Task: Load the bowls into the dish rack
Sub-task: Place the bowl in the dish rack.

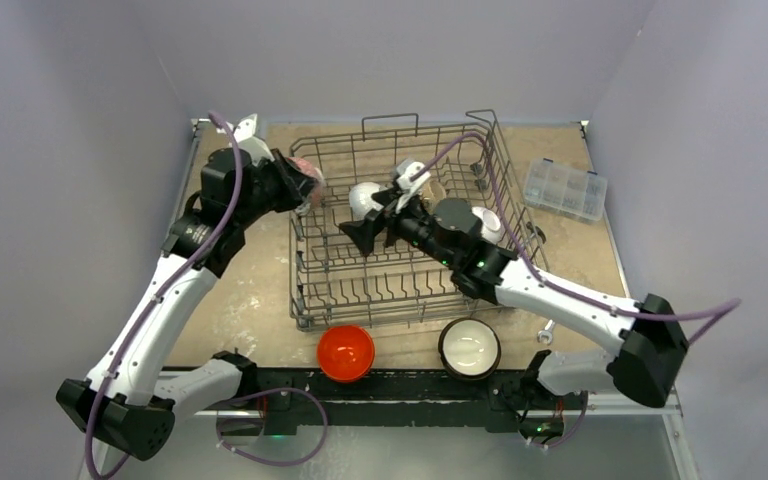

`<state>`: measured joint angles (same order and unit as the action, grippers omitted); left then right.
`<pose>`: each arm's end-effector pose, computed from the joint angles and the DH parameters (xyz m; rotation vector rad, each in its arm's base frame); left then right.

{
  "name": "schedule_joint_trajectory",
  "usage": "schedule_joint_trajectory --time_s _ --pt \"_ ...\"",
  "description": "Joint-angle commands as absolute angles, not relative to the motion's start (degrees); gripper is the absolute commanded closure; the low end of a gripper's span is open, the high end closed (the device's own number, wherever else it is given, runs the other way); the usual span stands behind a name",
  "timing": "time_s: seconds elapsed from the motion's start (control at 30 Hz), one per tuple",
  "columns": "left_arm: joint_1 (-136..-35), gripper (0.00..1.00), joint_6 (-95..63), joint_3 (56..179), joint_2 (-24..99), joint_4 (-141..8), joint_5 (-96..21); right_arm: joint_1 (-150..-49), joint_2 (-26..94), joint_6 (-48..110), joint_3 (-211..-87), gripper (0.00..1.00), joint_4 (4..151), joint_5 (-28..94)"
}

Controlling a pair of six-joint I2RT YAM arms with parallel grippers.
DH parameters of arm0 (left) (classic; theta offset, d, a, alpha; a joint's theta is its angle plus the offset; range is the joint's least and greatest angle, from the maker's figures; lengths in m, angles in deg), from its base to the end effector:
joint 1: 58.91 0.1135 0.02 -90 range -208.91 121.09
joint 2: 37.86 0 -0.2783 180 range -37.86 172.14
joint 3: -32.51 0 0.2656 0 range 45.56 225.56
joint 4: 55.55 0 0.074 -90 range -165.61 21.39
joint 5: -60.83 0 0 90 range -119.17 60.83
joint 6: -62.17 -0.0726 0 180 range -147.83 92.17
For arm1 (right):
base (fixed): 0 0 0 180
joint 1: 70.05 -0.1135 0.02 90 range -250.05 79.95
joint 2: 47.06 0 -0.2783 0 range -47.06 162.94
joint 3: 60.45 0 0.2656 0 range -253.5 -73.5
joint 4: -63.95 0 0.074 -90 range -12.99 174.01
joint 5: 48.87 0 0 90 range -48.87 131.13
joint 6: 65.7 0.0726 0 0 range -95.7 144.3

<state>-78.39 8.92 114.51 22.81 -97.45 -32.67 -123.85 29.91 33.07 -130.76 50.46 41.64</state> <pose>0.2514 -0.0936 0.4013 -0.2578 1.9792 -0.7053 0.2170 0.2955 0.3713 -0.5725 1.4010 0.8799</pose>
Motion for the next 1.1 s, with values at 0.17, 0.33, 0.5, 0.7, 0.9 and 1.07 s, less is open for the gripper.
schedule_joint_trajectory --time_s 0.17,0.33,0.5,0.7,0.9,1.07 --pt "-92.38 1.00 24.10 109.88 26.28 -70.23 -38.10 -120.68 16.72 42.00 -125.47 0.01 57.67 38.60" --pt "-97.25 1.00 28.61 106.98 28.52 -63.17 -36.19 -120.75 11.19 43.39 -124.83 0.01 65.18 47.27" --pt "-101.19 1.00 32.39 104.10 30.08 -57.28 -35.41 -120.73 7.79 42.93 -124.74 0.01 71.77 54.31" --pt "-103.09 1.00 36.38 100.10 32.10 -49.55 -37.09 -120.76 3.45 44.36 -124.56 0.01 80.58 55.09" --pt "-105.18 1.00 39.18 97.50 34.70 -42.38 -39.79 -120.76 -4.07 46.24 -124.01 0.01 85.26 54.75" --pt "-107.28 1.00 39.75 97.50 38.74 -37.18 -42.56 -120.73 -8.76 47.21 -126.49 0.01 86.74 55.80"
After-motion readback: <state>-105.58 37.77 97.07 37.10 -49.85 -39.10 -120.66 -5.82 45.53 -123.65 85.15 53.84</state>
